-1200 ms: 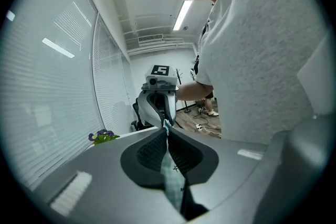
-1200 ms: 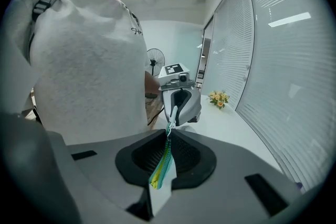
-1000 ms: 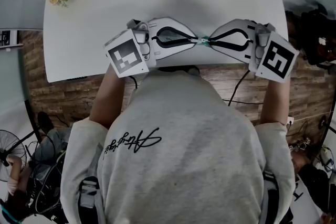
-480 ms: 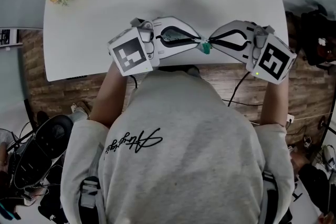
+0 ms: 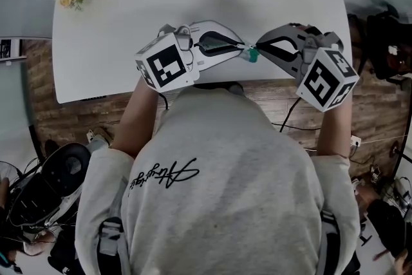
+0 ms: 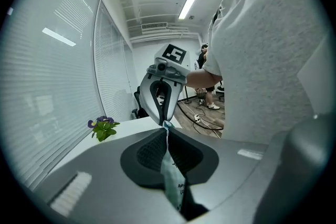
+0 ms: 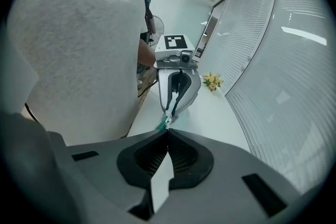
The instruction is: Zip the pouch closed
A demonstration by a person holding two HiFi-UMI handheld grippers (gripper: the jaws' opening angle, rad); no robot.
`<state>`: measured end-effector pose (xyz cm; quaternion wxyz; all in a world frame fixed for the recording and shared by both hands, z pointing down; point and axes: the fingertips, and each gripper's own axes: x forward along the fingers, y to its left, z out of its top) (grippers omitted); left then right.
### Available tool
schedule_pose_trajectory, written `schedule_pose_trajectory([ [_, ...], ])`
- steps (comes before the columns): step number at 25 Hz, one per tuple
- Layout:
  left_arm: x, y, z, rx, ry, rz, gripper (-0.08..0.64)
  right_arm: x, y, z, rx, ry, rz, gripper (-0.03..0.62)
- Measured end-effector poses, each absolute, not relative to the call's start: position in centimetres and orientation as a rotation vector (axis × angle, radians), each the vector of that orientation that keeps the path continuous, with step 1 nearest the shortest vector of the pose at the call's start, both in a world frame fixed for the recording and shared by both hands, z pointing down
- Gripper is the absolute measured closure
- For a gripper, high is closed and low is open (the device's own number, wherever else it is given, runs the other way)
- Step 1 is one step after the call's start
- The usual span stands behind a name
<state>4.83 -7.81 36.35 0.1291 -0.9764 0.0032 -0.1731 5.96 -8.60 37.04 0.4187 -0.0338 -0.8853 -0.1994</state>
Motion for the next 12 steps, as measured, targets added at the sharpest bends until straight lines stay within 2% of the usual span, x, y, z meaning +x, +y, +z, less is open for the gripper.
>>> schedule_pose_trajectory([
  [12,4.7,-9.1,35.3,-2.902,0.055,-0.443,0.551,7.8,-10.4,37.3,-0.011,-2.077,-0.632,0.589],
])
